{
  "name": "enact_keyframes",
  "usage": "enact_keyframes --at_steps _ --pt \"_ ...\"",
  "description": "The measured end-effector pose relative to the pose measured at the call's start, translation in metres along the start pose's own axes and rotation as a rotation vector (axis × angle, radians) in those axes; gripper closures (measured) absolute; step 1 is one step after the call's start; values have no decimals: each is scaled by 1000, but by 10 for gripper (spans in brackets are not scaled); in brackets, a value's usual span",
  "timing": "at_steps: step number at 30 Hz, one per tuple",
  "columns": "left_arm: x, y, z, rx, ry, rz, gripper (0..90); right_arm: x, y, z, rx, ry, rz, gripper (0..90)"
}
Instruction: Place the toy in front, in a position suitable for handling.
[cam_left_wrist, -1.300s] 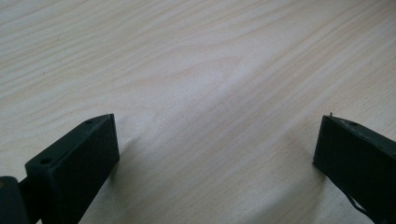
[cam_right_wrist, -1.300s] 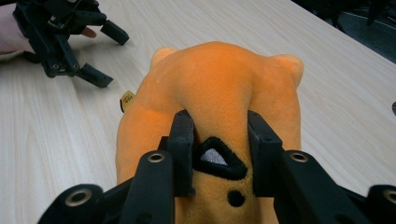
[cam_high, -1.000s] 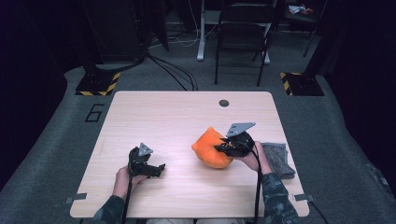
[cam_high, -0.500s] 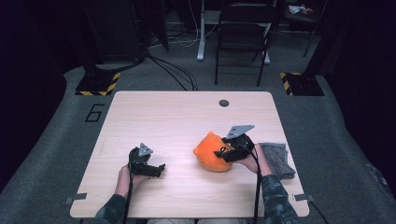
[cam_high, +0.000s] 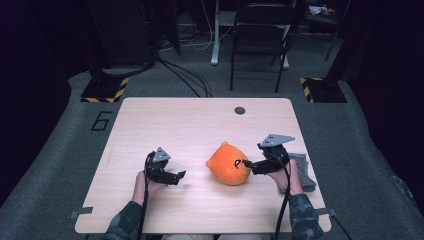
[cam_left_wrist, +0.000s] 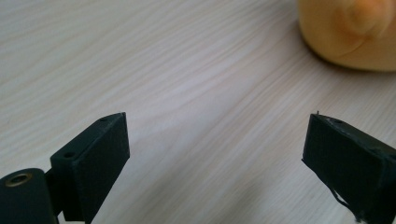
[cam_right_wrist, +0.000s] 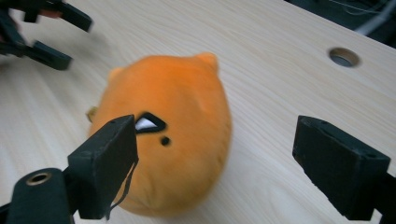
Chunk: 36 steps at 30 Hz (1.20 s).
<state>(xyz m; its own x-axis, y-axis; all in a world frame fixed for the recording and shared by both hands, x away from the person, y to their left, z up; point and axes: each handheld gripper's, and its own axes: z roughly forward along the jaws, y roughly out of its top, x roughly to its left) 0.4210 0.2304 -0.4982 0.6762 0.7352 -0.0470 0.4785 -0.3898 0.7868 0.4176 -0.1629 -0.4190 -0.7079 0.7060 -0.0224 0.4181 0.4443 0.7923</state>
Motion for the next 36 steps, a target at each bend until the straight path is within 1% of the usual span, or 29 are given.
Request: enact_keyframes --at_steps 1,2,3,4,5,6,7,9,10,11,13,15,16,17,19,20,21,23,24,27,29,30,31,32,33,34,36 --pt "-2 3 0 -17 -5 -2 77 -1 -2 -2 -2 -9 10 130" --pt "-4 6 -1 -26 -11 8 79 -3 -5 -6 -1 -28 26 130" --pt "-6 9 0 -41 -20 6 81 -5 -8 -8 7 -51 34 128" --pt "-8 12 1 -45 -35 14 82 -7 -11 -11 8 -63 47 130" --pt "-10 14 2 -47 -39 21 82 -9 -14 -15 12 -94 64 130" --pt "-13 17 4 -56 -54 21 82 -10 -16 -17 18 -110 71 129" --pt "-15 20 5 -57 -68 22 83 -13 -20 -21 17 -119 89 130" --pt "-20 24 9 -66 -78 43 85 -17 -27 -27 28 -165 122 130" --pt "-22 27 12 -64 -89 50 89 -19 -31 -29 30 -176 136 132" --pt "-26 29 14 -63 -101 48 89 -22 -35 -32 38 -196 152 133" --pt "-31 36 19 -72 -123 71 89 -26 -42 -36 56 -239 167 136" --pt "-36 40 22 -79 -141 72 89 -29 -51 -39 69 -271 212 138" --pt "-39 43 24 -90 -148 82 91 -30 -54 -40 77 -287 216 139" --pt "-42 46 25 -95 -153 91 93 -32 -58 -41 81 -300 236 139" --pt "-47 50 28 -105 -165 101 100 -34 -64 -44 91 -316 264 140" --pt "-49 53 30 -107 -173 105 102 -34 -67 -45 101 -329 269 140" --pt "-51 55 32 -109 -183 110 106 -34 -70 -46 106 -326 280 141" --pt "-54 57 36 -114 -189 110 116 -34 -75 -48 122 -346 290 141" --pt "-54 58 38 -113 -198 113 124 -34 -77 -49 126 -350 294 142" --pt "-55 61 44 -113 -218 101 148 -35 -85 -52 134 -368 318 143" --pt "-56 62 48 -104 -234 106 173 -36 -89 -54 144 -385 339 143" --pt "-57 62 52 -97 -252 111 183 -37 -90 -54 141 -387 338 143" --pt "-57 62 54 -94 -263 100 190 -37 -92 -55 145 -398 358 143" --pt "-57 61 57 -91 -280 95 198 -38 -94 -56 142 -403 356 143" --pt "-57 61 58 -94 -290 84 201 -38 -96 -57 139 -407 370 143" --pt "-56 61 59 -94 -298 81 213 -39 -97 -57 141 -413 365 143" --pt "-56 61 60 -91 -322 80 268 -41 -100 -57 143 -416 375 143"
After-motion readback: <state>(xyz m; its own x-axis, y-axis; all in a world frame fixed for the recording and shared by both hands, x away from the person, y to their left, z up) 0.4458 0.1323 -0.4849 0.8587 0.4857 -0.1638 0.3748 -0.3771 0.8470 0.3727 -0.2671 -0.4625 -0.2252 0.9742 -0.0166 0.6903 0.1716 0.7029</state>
